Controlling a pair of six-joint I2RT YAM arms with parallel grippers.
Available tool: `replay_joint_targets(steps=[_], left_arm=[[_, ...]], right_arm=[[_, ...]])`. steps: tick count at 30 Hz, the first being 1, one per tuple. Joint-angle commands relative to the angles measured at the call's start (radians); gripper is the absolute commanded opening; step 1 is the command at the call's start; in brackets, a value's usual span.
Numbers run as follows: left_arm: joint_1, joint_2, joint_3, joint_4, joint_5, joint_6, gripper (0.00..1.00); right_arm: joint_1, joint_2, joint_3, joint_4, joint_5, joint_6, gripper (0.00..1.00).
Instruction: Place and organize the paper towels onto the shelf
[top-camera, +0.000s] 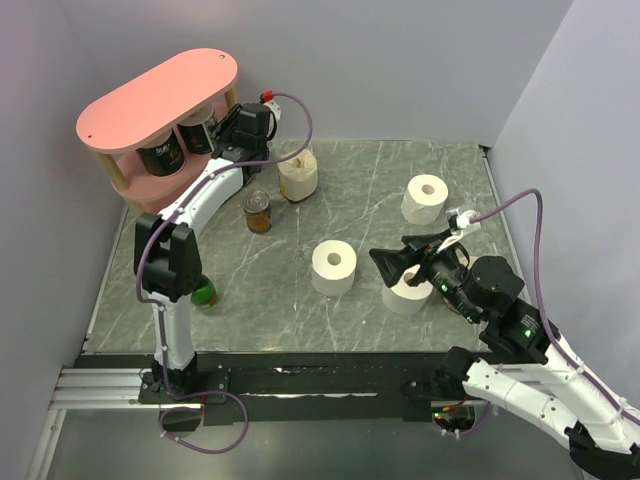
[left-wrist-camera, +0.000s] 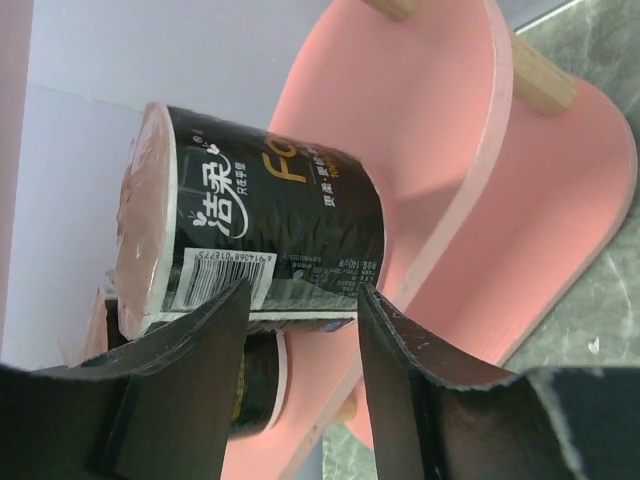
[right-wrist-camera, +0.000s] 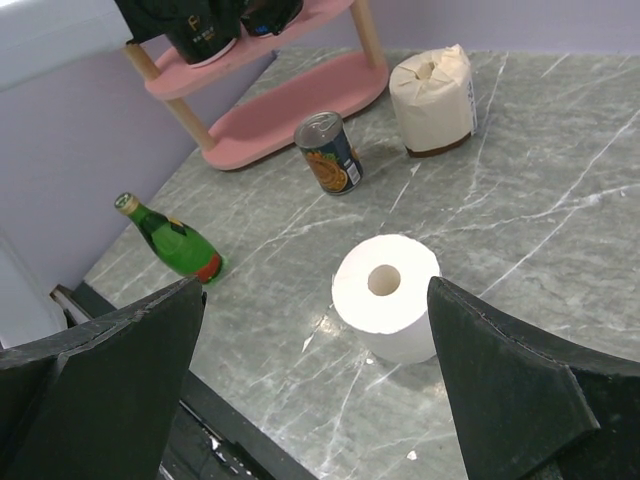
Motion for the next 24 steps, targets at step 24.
replay_joint_targets(steps=[24], left_arm=[[-0.338, -0.168, 0.116, -0.494, 0.525, -0.53, 0.82]], right_arm=[[0.006, -0.154, 0.016, -0.28, 0.077, 0.031, 0.99]])
